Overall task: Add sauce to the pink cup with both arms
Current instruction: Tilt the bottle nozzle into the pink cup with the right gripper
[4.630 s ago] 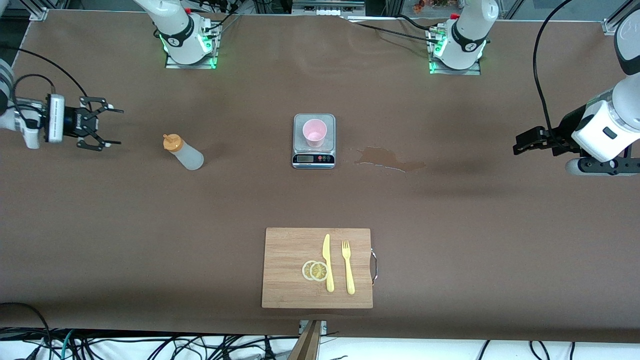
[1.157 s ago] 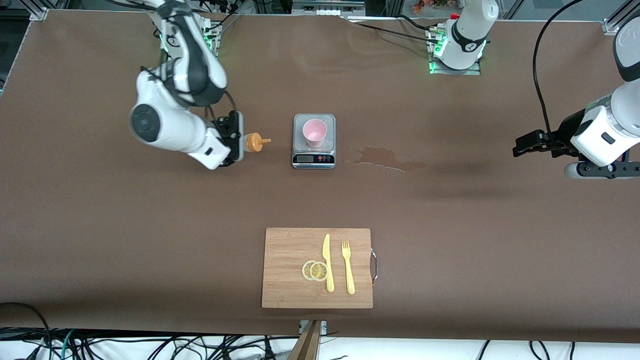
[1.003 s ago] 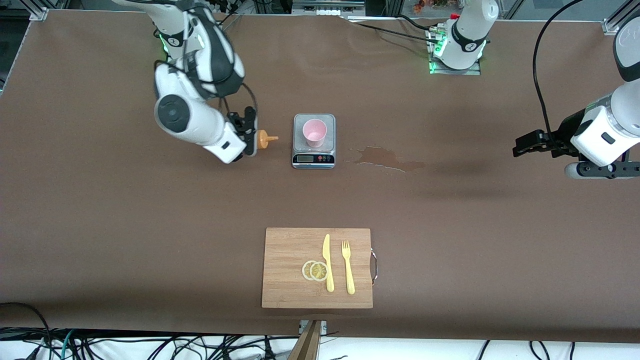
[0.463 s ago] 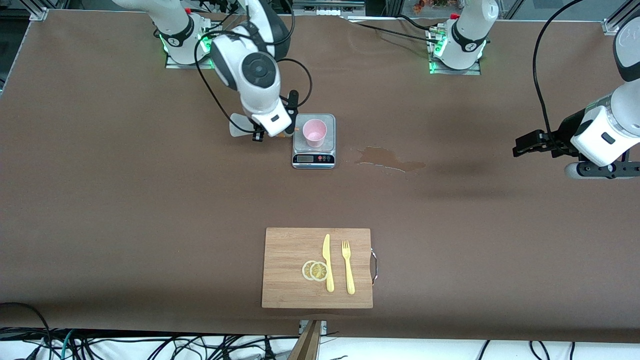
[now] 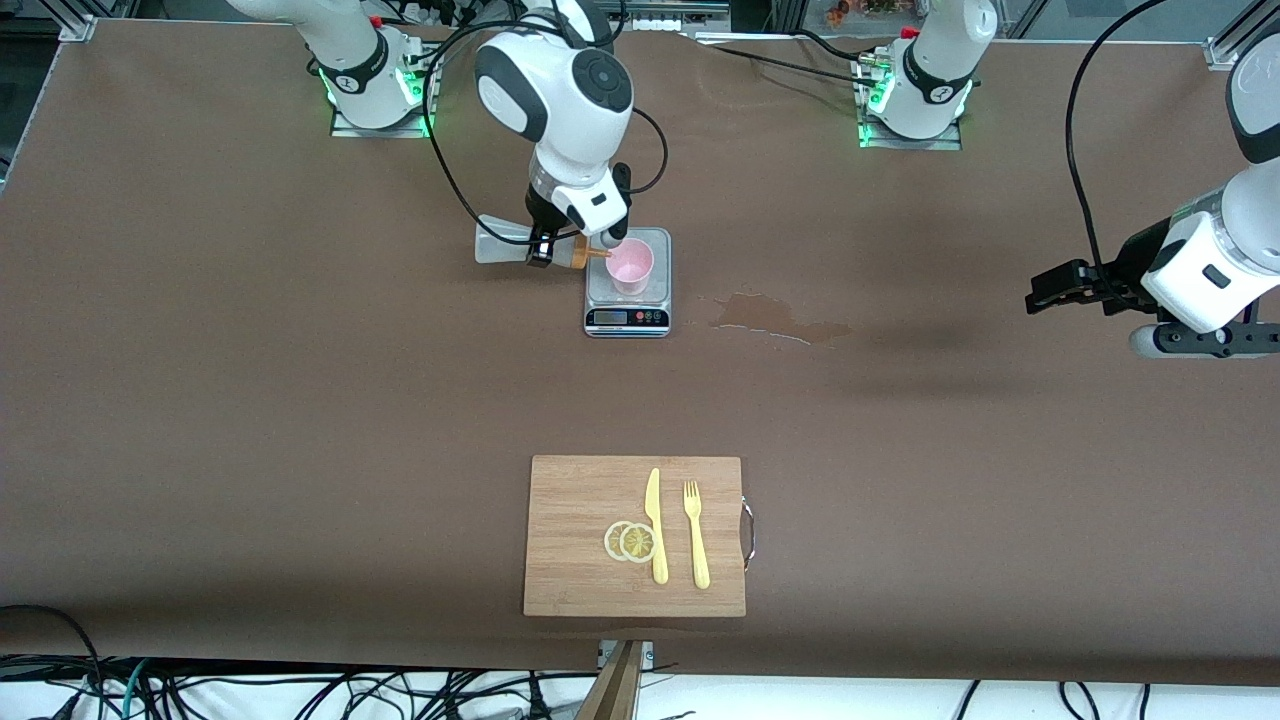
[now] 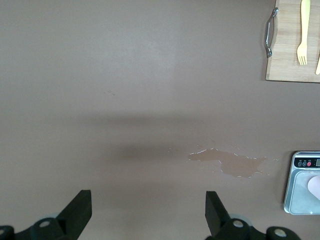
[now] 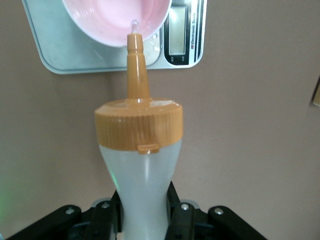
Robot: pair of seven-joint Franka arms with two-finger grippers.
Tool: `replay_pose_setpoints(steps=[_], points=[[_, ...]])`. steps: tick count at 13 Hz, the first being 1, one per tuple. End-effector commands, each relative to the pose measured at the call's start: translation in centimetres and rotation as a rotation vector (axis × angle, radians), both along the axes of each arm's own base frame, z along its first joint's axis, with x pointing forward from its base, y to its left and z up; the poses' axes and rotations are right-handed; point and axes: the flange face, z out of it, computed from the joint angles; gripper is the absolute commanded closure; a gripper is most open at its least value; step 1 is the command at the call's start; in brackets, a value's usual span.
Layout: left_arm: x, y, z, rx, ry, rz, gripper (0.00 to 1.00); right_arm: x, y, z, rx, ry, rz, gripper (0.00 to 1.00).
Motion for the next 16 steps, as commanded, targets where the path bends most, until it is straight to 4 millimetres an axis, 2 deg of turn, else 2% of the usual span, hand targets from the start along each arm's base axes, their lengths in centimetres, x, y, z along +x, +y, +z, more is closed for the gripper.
replay_pose_setpoints(steps=[1,5,11,15,16], points=[[0.0,0.1,0.2,0.012,-0.004,-0.003,0.0,-1.1,1.3,0.8,-0.063,-0.037,0.028,0.84],[0.0,0.1,0.2,0.012,-0.002,-0.003,0.0,-1.7,2.3,0.8,-0.102,-0.055,0.013,0.84],[0.0,0.1,0.2,0.012,-0.004,-0.003,0.0,-0.7,1.6,1.7,-0.053,-0.036,-0.05,0.83],[0.0,0.1,0.2,0.012,-0.002,-0.005,0.0,-1.4,1.4,4.6,0.041,-0.001,-0.07,0.82],[0.0,0.1,0.2,0.012,-0.002,-0.005,0.0,-1.7,0.9,5.2,0.055,0.004,-0.069,0.82]])
